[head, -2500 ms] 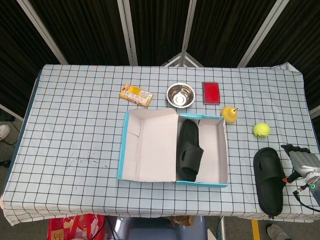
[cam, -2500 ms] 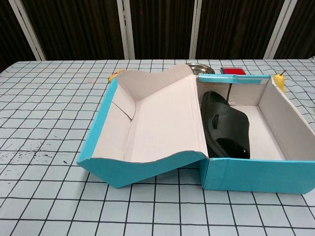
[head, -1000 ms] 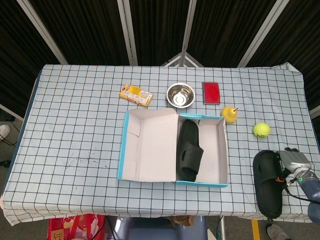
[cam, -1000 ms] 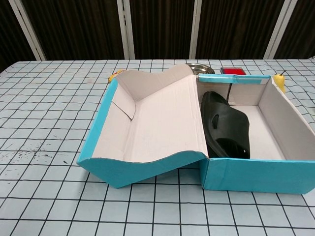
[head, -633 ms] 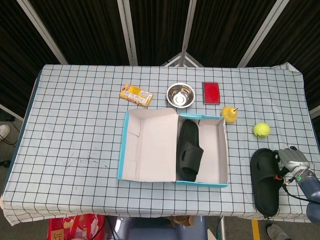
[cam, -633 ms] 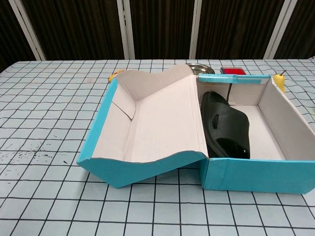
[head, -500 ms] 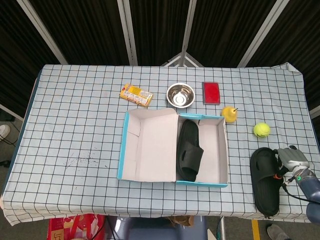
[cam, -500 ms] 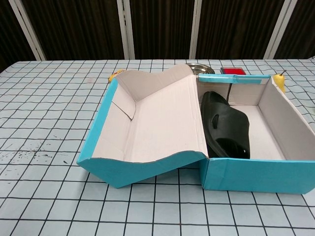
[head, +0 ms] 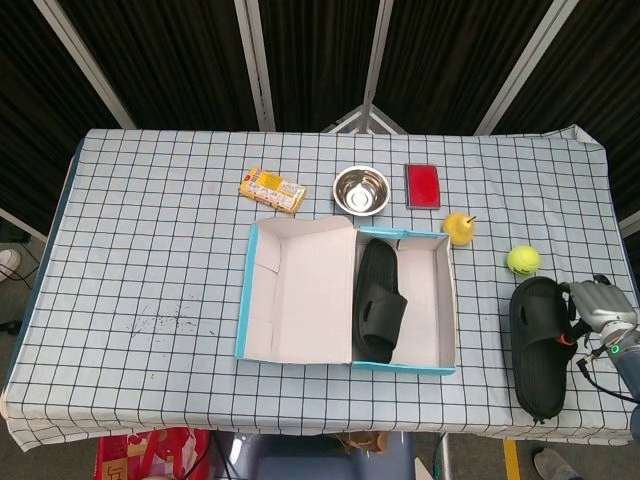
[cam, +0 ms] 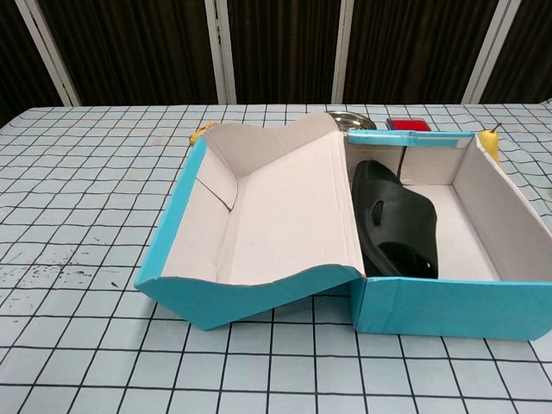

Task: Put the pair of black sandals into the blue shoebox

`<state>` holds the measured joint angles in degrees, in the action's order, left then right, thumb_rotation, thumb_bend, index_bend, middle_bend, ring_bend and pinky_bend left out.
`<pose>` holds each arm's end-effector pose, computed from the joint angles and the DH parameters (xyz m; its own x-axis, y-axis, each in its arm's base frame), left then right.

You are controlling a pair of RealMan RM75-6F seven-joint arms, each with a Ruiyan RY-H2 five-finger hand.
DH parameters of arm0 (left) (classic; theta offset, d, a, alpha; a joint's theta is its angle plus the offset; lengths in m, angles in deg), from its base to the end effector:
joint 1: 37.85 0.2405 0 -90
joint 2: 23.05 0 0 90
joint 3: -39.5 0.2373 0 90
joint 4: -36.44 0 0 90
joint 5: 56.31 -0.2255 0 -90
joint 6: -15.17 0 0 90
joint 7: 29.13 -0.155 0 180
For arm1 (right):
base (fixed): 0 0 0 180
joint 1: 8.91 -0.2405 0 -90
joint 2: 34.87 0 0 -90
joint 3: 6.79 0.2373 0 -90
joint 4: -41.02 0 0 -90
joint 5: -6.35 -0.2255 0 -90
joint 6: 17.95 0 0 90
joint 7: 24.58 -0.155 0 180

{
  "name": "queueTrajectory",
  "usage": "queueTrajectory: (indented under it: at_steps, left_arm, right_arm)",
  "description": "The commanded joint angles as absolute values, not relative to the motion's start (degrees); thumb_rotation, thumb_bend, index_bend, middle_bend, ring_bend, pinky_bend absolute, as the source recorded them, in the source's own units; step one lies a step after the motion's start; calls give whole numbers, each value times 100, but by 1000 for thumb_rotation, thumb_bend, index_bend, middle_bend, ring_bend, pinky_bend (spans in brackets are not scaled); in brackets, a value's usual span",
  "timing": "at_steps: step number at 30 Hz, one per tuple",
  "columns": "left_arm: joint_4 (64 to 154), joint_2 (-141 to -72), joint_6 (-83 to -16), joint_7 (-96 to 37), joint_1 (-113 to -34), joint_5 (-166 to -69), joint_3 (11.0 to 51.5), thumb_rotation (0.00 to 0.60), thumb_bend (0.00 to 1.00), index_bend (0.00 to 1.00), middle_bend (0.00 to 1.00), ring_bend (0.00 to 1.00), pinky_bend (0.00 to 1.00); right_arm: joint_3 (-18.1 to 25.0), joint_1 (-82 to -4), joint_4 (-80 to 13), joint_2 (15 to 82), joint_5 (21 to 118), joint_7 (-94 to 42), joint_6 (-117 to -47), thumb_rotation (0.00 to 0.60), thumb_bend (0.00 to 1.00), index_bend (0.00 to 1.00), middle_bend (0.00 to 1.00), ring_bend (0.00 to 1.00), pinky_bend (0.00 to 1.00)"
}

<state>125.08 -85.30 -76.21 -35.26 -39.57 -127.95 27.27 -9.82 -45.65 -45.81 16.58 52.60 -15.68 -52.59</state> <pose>-0.3378 0.2007 0.2130 0.5631 -0.2163 0.7976 0.8140 0.3115 -0.4902 -0.3479 -0.3160 0.1632 0.4446 -0.5718 0.6895 -0.7661 0.1562 0.6235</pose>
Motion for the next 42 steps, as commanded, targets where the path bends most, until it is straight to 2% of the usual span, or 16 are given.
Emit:
queueTrajectory:
  at_steps: [1, 17, 21, 27, 31, 38, 42]
  left_arm:
    - [12513, -8513, -7634, -3482, -3944, -12806, 2724, 600, 503, 159, 32, 0, 117]
    - [12487, -8456, -7644, -3236, -3900, -12814, 2703, 600, 504, 159, 33, 0, 117]
    - [12476, -8433, -7639, -3143, -3886, -12816, 2697, 600, 504, 159, 33, 0, 117]
    - [12453, -8407, -7612, -3021, -3877, -12825, 2696, 600, 503, 159, 33, 0, 117]
    - [12435, -8392, -7611, -2954, -3869, -12833, 2692, 600, 503, 159, 33, 0, 117]
    - [12409, -8378, -7636, -2892, -3840, -12786, 2663, 600, 503, 159, 33, 0, 117]
    - [12405, -8392, -7610, -2935, -3855, -12787, 2673, 600, 504, 159, 33, 0, 117]
  right_arm:
    - [-807, -4586, -4829, 1374, 5228, -1717, -5392, 600, 393, 649, 554, 210, 0]
    - [-94, -4785, -6024, 46, 5057, -2113, -5653, 600, 449, 673, 560, 228, 0]
    - [115, -4915, -6381, -267, 4748, -2329, -5472, 600, 466, 673, 562, 237, 0]
    - [551, -5218, -6743, -632, 4093, -3082, -4707, 600, 478, 673, 567, 247, 0]
    - [796, -5381, -6758, -580, 3879, -3495, -4383, 600, 480, 682, 568, 247, 0]
    - [1025, -5423, -6567, -17, 3831, -4050, -4224, 600, 487, 691, 568, 247, 0]
    - [998, -5458, -6378, 343, 3991, -4076, -4235, 600, 490, 692, 568, 247, 0]
